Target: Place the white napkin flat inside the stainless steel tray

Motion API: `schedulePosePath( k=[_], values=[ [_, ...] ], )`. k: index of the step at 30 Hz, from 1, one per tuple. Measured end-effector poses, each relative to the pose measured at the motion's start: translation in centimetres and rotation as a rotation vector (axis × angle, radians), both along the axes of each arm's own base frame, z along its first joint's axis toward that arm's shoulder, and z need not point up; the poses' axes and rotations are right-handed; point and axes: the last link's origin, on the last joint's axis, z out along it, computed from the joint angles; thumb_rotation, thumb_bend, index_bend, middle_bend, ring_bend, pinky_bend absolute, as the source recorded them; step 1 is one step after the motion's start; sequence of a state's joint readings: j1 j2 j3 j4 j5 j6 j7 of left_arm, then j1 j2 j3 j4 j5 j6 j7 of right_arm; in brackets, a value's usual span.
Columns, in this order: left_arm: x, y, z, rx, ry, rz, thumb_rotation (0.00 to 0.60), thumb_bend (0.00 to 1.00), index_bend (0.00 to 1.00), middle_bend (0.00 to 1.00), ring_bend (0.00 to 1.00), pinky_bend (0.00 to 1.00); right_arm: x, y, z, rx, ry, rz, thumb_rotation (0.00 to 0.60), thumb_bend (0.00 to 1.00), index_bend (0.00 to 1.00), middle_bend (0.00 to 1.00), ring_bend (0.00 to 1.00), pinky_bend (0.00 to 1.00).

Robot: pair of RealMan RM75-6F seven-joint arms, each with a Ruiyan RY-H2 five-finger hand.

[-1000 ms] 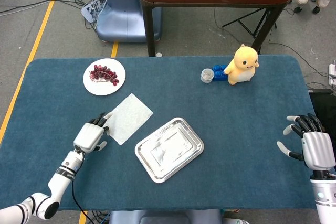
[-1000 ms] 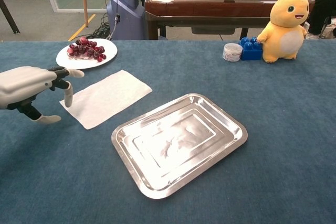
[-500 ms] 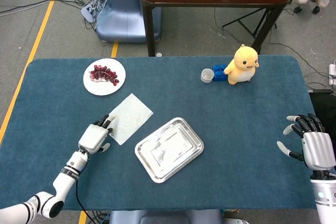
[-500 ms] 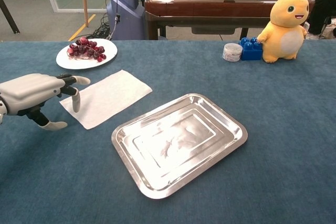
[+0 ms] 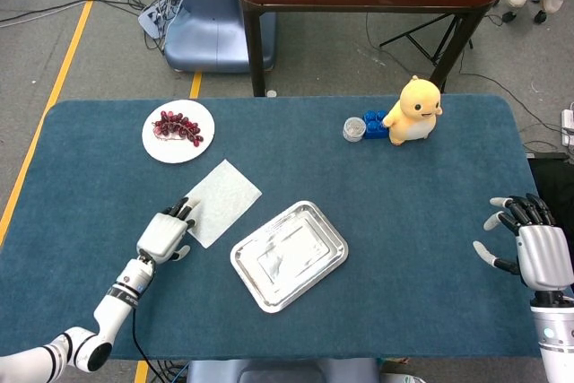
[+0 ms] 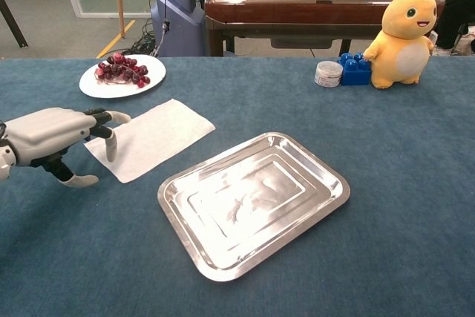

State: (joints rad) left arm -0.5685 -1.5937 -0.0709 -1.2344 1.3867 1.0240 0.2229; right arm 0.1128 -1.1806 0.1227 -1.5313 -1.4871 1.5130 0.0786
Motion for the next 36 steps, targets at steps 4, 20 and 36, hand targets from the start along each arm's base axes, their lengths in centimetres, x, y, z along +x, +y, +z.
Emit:
schedulePosePath(
  k=[4,20,36],
  values=[
    [0.0,-0.1,-0.2,-0.004,0.001,0.002,0.6,0.27,0.44,0.07,0.03,0.27,0.0,0.0,0.0,0.0,0.0,0.001,0.6,0.19,0.52,0.3,0.18,0.1],
    [0.2,0.0,-0.8,-0.01,0.002,0.009,0.6,0.25,0.43,0.07,0.03,0.27,0.0,-0.1,0.1,-0.004,-0.004,0.002,0.6,0.19,0.52,0.3,0.19,0.1],
    [0.2,0.2,-1.5,-0.006,-0.006,0.017,0.6,0.26,0.43,0.07,0.03,0.27,0.0,-0.1,0.2,-0.008,-0.006,0.002,0.6,0.19,0.52,0.3,0.19,0.1]
  ],
)
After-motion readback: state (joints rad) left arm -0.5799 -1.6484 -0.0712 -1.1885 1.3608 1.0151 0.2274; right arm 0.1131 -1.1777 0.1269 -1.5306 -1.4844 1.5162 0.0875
